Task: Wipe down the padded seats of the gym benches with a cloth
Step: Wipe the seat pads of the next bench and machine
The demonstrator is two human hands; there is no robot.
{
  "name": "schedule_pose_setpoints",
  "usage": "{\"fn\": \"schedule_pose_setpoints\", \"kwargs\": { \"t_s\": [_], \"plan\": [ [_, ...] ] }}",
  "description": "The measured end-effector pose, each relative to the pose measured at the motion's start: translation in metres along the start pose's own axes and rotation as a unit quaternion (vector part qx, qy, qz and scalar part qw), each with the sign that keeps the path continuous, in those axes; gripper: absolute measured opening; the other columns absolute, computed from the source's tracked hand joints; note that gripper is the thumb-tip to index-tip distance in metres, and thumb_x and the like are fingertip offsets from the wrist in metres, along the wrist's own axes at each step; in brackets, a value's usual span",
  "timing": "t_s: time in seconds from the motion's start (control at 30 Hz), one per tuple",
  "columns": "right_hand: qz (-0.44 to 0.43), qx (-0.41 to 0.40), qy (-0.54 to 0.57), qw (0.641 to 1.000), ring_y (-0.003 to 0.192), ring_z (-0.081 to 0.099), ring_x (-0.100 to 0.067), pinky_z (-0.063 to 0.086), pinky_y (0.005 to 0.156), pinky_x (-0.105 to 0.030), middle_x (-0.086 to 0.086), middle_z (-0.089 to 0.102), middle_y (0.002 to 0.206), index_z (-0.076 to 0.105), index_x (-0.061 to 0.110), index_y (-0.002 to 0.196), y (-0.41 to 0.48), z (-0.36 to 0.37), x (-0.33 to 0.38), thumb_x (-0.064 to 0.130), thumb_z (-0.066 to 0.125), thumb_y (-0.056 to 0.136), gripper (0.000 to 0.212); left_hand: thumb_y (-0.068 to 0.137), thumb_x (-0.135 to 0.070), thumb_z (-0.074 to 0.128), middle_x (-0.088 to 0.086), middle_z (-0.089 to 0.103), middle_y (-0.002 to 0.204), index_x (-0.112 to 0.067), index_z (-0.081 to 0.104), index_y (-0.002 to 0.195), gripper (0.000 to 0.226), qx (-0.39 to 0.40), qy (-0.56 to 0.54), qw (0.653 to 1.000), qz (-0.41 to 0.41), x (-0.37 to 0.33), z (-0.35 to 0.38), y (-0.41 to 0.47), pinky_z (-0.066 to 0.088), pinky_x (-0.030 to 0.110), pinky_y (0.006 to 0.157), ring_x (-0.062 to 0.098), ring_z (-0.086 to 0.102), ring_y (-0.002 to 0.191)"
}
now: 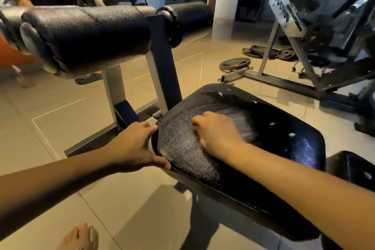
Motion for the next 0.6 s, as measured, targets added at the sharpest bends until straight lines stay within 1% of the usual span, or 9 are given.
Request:
{"fn": "schedule_pose_setpoints", "kwargs": {
  "t_s": [0.1,0.17,0.23,0.27,0.33,0.37,0.43,0.53,0.6],
  "plan": [
    [-0.163,0.008,0.075,0.984,0.063,0.045,-0.020,0.036,0.055,-0.030,-0.001,0.055,0.085,0.064,0.018,0.102,-0.038,-0.004,0.076,0.031,0.061,0.097,0.014,0.063,-0.075,0.072,-0.005,0.050,0.136,-0.025,0.039,0.154,0.109,0.005,0.017,1.000,0.002,-0.002,0.001,-0.002,0.037,0.019,0.088,0.005,0.037,0.109],
    [-0.211,0.004,0.083,0.974,0.058,0.050,-0.024,0.033,0.053,-0.028,-0.003,0.057,0.081,0.066,0.020,0.100,-0.059,-0.003,0.070,0.034,0.066,0.092,0.016,0.063,-0.077,0.070,-0.004,0.050,0.139,-0.026,0.036,0.155,0.111,0.012,0.026,1.000,-0.001,-0.001,0.002,-0.002,0.038,0.021,0.091,0.006,0.037,0.111],
    [-0.127,-0.006,0.042,0.991,0.073,0.063,-0.030,0.045,0.060,-0.033,-0.005,0.063,0.092,0.068,0.022,0.110,-0.049,-0.002,0.011,0.031,0.062,0.097,0.017,0.063,-0.075,0.073,-0.002,0.048,0.144,-0.027,0.035,0.156,0.111,0.009,0.021,1.000,-0.008,0.001,0.002,-0.001,0.042,0.027,0.100,0.012,0.040,0.121],
    [-0.055,-0.011,0.006,0.998,0.083,0.065,-0.031,0.050,0.068,-0.035,-0.005,0.064,0.097,0.067,0.022,0.115,-0.038,-0.003,-0.032,0.030,0.056,0.100,0.020,0.061,-0.075,0.074,-0.002,0.046,0.146,-0.028,0.035,0.155,0.112,0.009,0.018,1.000,-0.010,0.001,0.002,-0.001,0.042,0.031,0.105,0.015,0.039,0.127],
    [0.087,-0.010,-0.076,0.993,0.087,0.064,-0.032,0.055,0.074,-0.039,-0.005,0.062,0.096,0.067,0.020,0.113,-0.028,-0.009,-0.117,0.026,0.054,0.100,0.019,0.059,-0.075,0.075,-0.002,0.042,0.150,-0.028,0.037,0.155,0.114,0.010,0.013,1.000,-0.018,0.002,0.003,-0.002,0.040,0.036,0.111,0.018,0.035,0.136],
    [0.123,-0.010,-0.096,0.988,0.085,0.063,-0.033,0.054,0.072,-0.040,-0.006,0.060,0.092,0.067,0.018,0.109,-0.028,-0.010,-0.139,0.023,0.056,0.097,0.016,0.058,-0.075,0.076,-0.001,0.040,0.152,-0.027,0.037,0.155,0.115,0.010,0.011,1.000,-0.022,0.002,0.002,-0.002,0.039,0.038,0.113,0.018,0.033,0.138],
    [0.130,-0.019,-0.091,0.987,0.085,0.063,-0.032,0.048,0.067,-0.036,-0.006,0.059,0.093,0.065,0.017,0.108,-0.031,-0.010,-0.125,0.023,0.059,0.095,0.015,0.054,-0.077,0.076,-0.001,0.037,0.155,-0.025,0.037,0.155,0.119,0.013,0.010,1.000,-0.022,0.000,0.001,-0.002,0.037,0.040,0.116,0.019,0.029,0.142],
    [0.017,-0.003,-0.021,1.000,0.083,0.063,-0.029,0.039,0.065,-0.032,-0.005,0.062,0.097,0.064,0.019,0.110,-0.037,-0.001,-0.031,0.023,0.057,0.098,0.015,0.049,-0.080,0.071,-0.001,0.034,0.158,-0.023,0.035,0.156,0.126,0.019,0.014,1.000,-0.020,-0.003,-0.001,-0.002,0.033,0.041,0.119,0.020,0.026,0.145],
    [-0.091,0.014,0.019,0.996,0.069,0.059,-0.025,0.038,0.057,-0.030,-0.004,0.060,0.087,0.065,0.018,0.103,-0.057,0.000,0.031,0.021,0.066,0.093,0.011,0.049,-0.082,0.067,-0.002,0.033,0.159,-0.024,0.034,0.156,0.127,0.018,0.031,0.999,-0.009,-0.006,-0.002,-0.002,0.031,0.038,0.118,0.020,0.025,0.145]
  ]
}}
Point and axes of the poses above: each hand's wrist, its own y-axis towards the middle knuckle, its own z-axis out of the palm, x = y × z, the point moved 9 cm from there along y, towards the middle knuckle
